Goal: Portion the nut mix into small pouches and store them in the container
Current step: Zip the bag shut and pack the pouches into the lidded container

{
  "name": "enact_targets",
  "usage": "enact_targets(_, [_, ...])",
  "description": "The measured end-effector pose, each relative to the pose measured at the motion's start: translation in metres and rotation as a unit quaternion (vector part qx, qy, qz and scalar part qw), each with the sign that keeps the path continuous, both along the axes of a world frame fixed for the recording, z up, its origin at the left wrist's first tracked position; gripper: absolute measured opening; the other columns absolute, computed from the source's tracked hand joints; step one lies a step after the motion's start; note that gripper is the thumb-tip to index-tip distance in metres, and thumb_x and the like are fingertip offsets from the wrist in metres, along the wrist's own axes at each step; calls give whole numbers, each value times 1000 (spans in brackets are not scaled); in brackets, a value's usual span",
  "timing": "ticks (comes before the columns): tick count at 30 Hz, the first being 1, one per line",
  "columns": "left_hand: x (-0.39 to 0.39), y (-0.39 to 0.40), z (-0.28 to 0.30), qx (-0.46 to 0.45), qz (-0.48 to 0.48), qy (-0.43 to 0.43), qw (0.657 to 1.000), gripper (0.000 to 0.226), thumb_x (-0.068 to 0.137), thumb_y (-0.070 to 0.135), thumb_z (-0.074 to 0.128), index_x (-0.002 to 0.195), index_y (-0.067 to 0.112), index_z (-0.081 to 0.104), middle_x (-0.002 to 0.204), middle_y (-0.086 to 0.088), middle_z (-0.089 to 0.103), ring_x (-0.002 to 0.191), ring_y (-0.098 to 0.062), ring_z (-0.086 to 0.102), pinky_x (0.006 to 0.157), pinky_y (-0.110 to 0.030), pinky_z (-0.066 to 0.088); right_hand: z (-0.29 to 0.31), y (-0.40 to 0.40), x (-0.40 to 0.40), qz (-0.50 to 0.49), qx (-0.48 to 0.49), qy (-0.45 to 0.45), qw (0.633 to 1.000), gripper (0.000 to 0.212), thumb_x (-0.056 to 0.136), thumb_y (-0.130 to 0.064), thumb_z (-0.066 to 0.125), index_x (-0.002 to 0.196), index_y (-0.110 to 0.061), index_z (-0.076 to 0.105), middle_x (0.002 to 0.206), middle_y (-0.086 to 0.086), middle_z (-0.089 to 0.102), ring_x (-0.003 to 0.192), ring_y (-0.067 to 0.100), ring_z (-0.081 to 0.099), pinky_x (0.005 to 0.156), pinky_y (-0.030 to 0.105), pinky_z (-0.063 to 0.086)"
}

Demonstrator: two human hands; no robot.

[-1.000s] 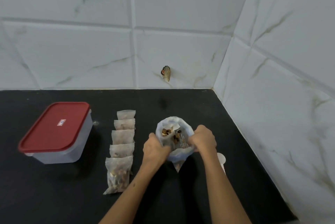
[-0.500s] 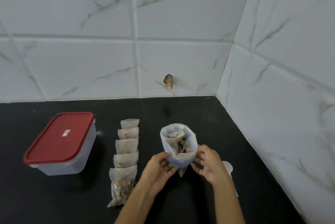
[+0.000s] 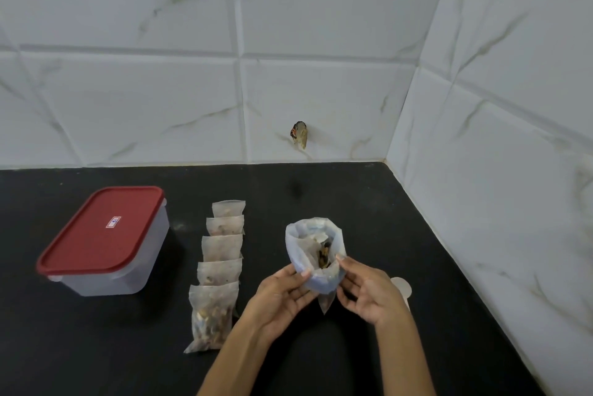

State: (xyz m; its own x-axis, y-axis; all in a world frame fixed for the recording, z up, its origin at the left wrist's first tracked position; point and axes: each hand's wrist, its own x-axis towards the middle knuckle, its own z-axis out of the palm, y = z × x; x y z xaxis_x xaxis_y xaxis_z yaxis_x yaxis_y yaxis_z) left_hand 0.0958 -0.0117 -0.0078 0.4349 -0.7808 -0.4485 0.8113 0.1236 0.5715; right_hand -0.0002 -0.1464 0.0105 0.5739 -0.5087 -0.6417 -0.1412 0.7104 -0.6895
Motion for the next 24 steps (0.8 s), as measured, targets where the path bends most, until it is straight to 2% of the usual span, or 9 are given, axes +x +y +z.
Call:
enact_targets(3, [-2, -6, 7, 62, 35, -16, 997, 44, 68, 2, 70, 111, -2, 62, 99, -20, 72, 86, -27, 71, 65, -33, 60, 1, 4, 4, 10, -29, 9, 999, 23, 77, -12, 73, 99, -7, 68, 97, 12, 72, 94, 25, 66, 79, 37, 51])
enact_targets(8, [1, -24, 20, 218, 101, -83, 967, 20, 80, -4, 65, 96, 6, 59, 92, -12, 63, 81, -22, 63, 60, -28, 49, 2, 10, 15, -3, -171, 36, 985, 21, 76, 0, 72, 95, -6, 65, 90, 13, 70, 85, 23, 68, 72, 37, 57])
enact_targets(10, [2, -30, 21, 252, 153, -136, 946, 19, 79, -8, 60, 92, 6, 58, 89, -10, 61, 76, -20, 63, 64, -32, 53, 1, 14, 19, -21, -281, 96, 955, 18, 76, -1, 71, 89, -11, 64, 87, 7, 68, 82, 19, 67, 73, 35, 57])
enact_targets(12, [-1, -30, 18, 267, 199, -193, 923, 22, 78, -9, 58, 91, 8, 56, 87, -9, 60, 69, -16, 59, 64, -33, 55, 1, 20, 20, -28, -399, 158, 903, 16, 77, -5, 70, 84, -17, 61, 82, 0, 64, 78, 13, 63, 71, 31, 55])
enact_targets(15, [-13, -27, 6, 258, 201, -258, 909, 28, 76, -8, 62, 91, 14, 55, 95, -12, 64, 83, -22, 65, 74, -40, 59, -1, 21, 20, -19, -495, 187, 849, 13, 80, -7, 66, 81, -17, 57, 78, -3, 59, 74, 11, 59, 72, 33, 55])
enact_targets(17, [-18, -26, 3, 236, 177, -252, 922, 28, 76, -3, 66, 95, 14, 56, 98, -14, 66, 87, -25, 68, 78, -45, 59, -2, 14, 21, -4, -463, 189, 866, 14, 83, -10, 64, 86, -19, 54, 83, -3, 59, 78, 12, 60, 75, 34, 55])
enact_targets(19, [-16, -25, 6, 207, 162, -201, 944, 22, 80, 6, 69, 99, 10, 57, 99, -15, 67, 88, -28, 70, 77, -45, 59, -2, 8, 21, -6, -337, 140, 931, 17, 82, -10, 65, 94, -18, 55, 92, 2, 62, 84, 16, 63, 76, 37, 56])
enact_targets(21, [-12, -23, 13, 183, 158, -146, 959, 19, 84, 13, 67, 100, 6, 58, 97, -15, 66, 89, -30, 68, 73, -41, 59, -1, 4, 19, -4, -224, 86, 971, 21, 80, -7, 66, 100, -10, 60, 96, 11, 67, 87, 23, 67, 75, 40, 57])
enact_targets(24, [-9, -24, 19, 181, 166, -154, 957, 19, 84, 5, 67, 99, 10, 56, 96, -13, 65, 83, -25, 68, 62, -31, 56, 3, 3, 17, -8, -213, 70, 974, 19, 78, -5, 67, 96, -8, 64, 93, 12, 69, 85, 24, 67, 72, 38, 57])
